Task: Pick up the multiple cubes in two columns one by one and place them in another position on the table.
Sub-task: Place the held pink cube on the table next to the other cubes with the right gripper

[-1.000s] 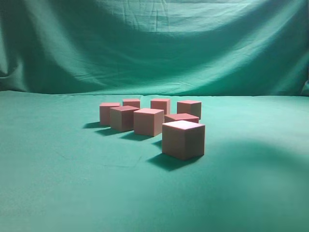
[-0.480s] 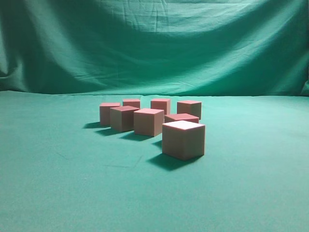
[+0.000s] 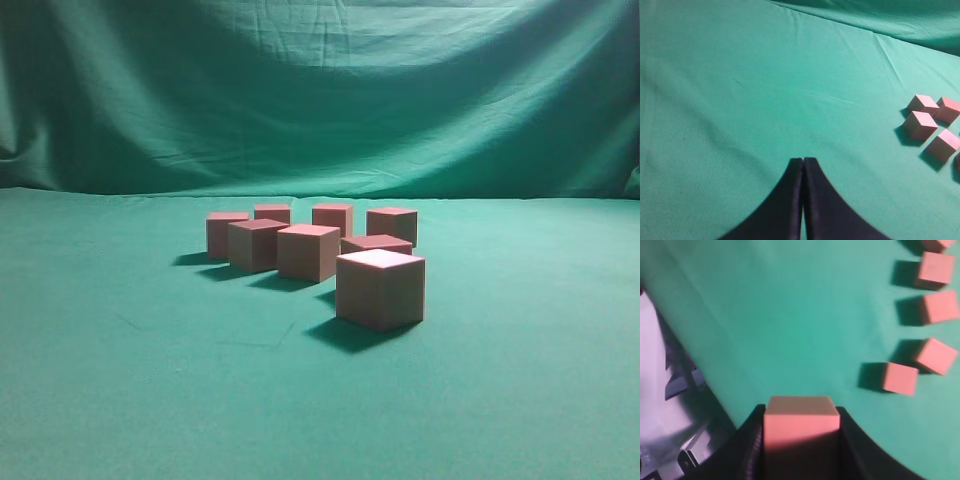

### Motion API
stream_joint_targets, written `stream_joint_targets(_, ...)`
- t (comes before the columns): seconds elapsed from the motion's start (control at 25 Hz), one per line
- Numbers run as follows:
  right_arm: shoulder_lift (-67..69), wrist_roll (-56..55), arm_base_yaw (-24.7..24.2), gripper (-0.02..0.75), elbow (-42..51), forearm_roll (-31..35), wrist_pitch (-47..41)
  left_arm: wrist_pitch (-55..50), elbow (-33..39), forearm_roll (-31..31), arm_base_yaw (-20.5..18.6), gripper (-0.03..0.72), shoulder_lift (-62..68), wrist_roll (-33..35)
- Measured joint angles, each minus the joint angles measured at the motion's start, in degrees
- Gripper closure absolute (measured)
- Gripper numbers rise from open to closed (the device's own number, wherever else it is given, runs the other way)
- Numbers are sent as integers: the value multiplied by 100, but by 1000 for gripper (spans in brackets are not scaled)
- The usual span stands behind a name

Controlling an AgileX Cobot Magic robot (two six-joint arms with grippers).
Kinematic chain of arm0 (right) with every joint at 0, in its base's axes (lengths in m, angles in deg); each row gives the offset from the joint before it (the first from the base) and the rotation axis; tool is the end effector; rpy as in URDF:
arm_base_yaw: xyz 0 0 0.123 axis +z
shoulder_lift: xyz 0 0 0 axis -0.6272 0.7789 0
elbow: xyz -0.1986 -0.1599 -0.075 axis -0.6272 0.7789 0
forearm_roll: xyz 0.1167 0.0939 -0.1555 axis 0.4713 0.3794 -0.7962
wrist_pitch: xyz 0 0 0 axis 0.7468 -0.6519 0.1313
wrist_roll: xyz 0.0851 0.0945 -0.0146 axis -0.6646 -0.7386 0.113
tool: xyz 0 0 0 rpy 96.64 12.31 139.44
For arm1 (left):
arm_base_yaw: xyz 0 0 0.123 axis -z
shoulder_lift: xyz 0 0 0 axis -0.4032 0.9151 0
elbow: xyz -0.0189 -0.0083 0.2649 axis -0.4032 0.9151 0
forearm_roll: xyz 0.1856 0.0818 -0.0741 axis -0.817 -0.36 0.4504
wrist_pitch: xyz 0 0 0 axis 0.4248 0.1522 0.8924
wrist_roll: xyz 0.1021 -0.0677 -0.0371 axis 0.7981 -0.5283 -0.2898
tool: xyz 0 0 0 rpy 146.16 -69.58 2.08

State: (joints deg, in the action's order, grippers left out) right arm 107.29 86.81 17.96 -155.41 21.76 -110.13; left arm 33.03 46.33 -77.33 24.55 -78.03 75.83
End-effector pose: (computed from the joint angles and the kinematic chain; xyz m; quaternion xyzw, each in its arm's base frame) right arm 0.1315 0.2343 0.2793 -0.4583 0.8645 0.1572 0.1335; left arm 0.0711 -0.0094 0.1673 -0.0774 0.7914 -0.1085 0.5966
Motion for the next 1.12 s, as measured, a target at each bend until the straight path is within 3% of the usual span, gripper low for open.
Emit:
stream_joint_targets(0.28,707,330,520,473,168,-112,153,0,0,0,0,688,0,0)
stream_joint_targets(0.76,1902,1027,529,473,78,-1345,418,0,0,0,0,688,0,0)
stream_joint_targets(1.12,2754,959,365,473,-596,-1692,494,0,0,0,0,688,0,0)
